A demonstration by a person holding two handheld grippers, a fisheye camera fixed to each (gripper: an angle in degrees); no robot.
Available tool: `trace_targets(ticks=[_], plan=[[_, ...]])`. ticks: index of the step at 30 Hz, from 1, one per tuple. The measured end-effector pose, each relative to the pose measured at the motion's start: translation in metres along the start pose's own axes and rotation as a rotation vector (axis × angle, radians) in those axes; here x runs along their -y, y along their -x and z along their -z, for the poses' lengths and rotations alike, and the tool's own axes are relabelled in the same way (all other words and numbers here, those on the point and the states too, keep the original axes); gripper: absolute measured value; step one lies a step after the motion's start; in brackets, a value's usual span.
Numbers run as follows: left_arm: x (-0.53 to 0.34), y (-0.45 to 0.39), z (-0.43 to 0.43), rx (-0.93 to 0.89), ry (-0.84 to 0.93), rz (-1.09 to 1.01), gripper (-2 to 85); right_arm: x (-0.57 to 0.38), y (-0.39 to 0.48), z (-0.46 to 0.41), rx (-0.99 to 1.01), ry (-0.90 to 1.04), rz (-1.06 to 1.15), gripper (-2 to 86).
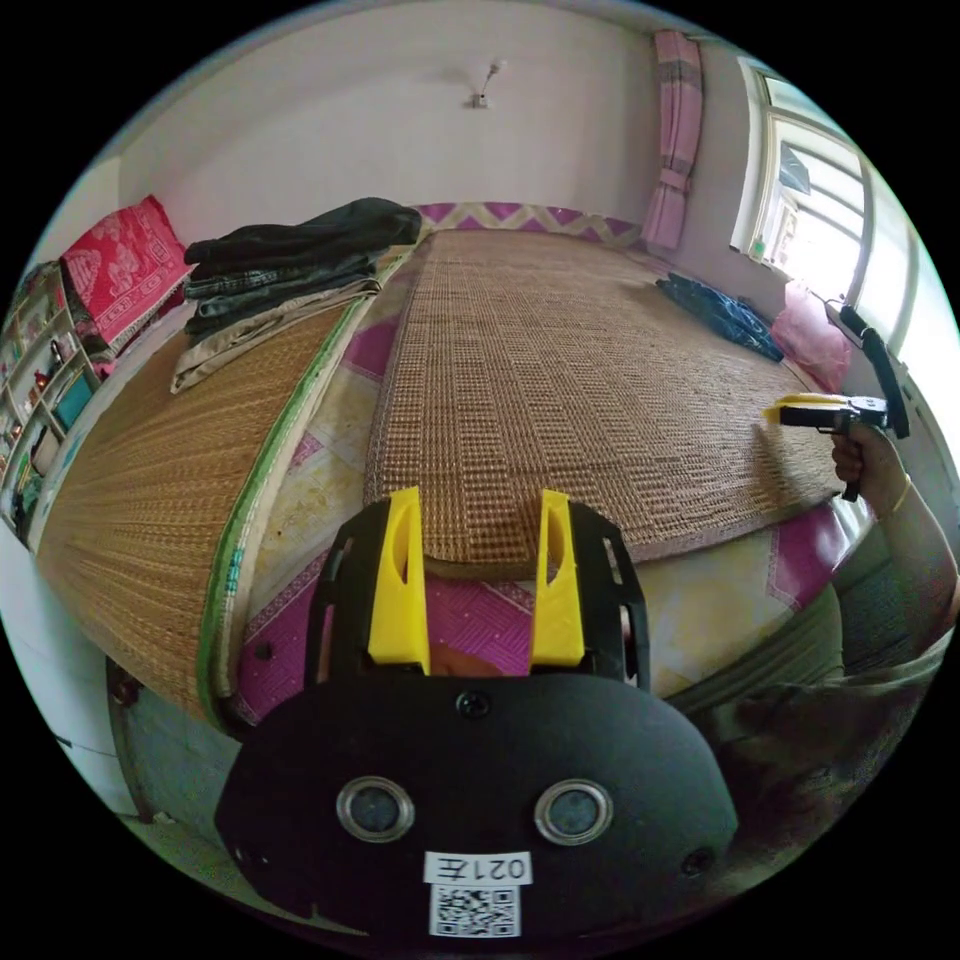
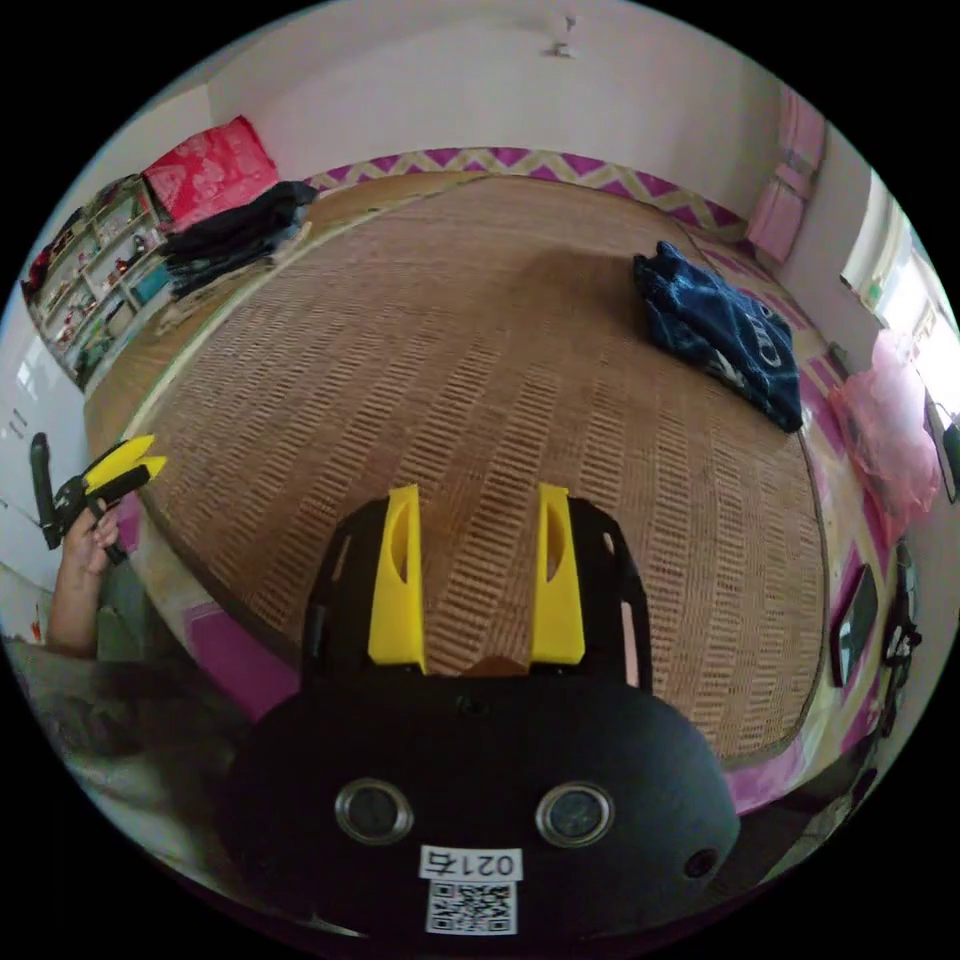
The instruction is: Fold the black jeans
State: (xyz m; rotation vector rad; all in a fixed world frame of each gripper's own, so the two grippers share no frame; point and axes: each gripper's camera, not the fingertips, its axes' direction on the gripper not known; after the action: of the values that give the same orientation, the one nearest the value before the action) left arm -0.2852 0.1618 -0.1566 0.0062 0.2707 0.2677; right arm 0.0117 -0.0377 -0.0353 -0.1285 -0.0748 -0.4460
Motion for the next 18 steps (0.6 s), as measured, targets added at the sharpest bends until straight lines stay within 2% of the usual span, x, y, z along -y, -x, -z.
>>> trace_targets(ticks=[5, 7, 14, 18], plan=[[0.003, 0.037, 0.075, 0.16, -0.244, -0.009, 15.5, 0.074, 0.138, 0.043, 0.036, -0.158, 0.322, 18.5], [0.006, 0.067, 0.088, 0.173, -0.271, 0.035, 15.9, 0.11, 0.185, 0.043, 0.088, -0.183, 0.425, 18.9], [-0.004, 0.211, 0.076, 0.216, -0.165, 0.339, 17.0, 0.255, 0.388, -0.003, 0.028, -0.259, 0.787, 19.8], [-0.016, 0.245, 0.067, 0.261, -0.129, 0.428, 19.2, 0.322, 0.473, -0.032, -0.021, -0.308, 0.891, 20.7]])
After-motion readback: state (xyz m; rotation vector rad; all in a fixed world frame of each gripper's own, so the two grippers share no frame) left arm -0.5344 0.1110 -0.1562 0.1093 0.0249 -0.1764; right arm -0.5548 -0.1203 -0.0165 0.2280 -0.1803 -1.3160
